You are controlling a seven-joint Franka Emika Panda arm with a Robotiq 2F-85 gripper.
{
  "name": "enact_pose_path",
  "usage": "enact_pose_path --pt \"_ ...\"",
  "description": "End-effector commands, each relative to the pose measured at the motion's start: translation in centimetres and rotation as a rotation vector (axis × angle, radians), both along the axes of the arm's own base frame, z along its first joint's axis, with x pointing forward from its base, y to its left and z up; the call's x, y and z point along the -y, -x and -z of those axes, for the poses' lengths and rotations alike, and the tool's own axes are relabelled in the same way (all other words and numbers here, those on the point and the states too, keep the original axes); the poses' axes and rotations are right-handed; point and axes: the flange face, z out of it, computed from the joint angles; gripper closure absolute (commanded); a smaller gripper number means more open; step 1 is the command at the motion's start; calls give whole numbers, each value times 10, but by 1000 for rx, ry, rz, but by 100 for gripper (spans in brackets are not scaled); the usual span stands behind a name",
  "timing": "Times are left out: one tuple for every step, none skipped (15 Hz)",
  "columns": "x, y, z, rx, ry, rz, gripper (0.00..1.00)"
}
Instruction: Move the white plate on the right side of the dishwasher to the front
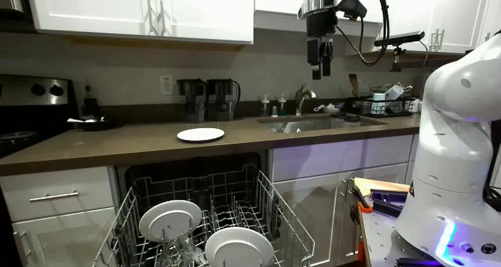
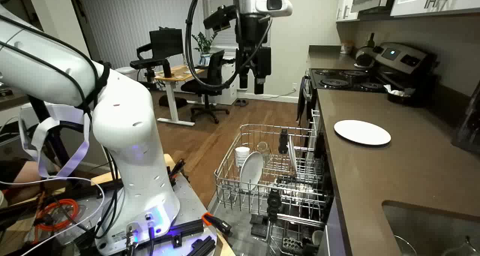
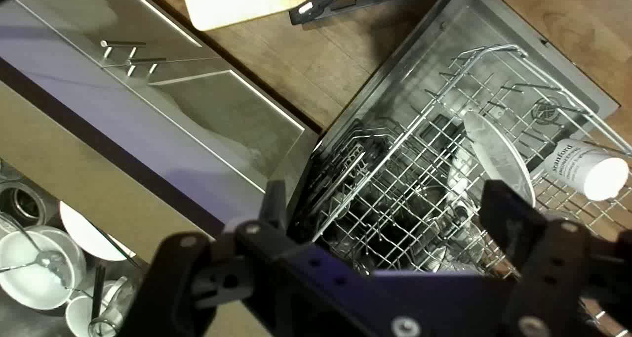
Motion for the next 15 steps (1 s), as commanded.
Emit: enact_pose_path --pt "0 0 -1 -1 0 0 0" --pt "0 0 -1 -1 0 0 0" --pt "0 0 -1 -1 0 0 0" --pt "0 0 -1 -1 0 0 0" --pt "0 0 -1 -1 0 0 0" --pt "0 0 -1 -1 0 0 0" --pt "0 0 -1 -1 0 0 0" --pt "0 0 -1 -1 0 0 0" --pt "-2 -5 4 8 0 -13 0" --pt "-4 -9 7 18 -3 -27 0" --pt "-7 -17 10 37 -1 -42 0" --pt "-11 -24 13 57 -1 -58 0" --pt "-11 -34 18 79 -2 -80 0" --pt "-17 -44 25 91 -4 -105 0" --pt "-21 -53 32 103 -14 -126 0"
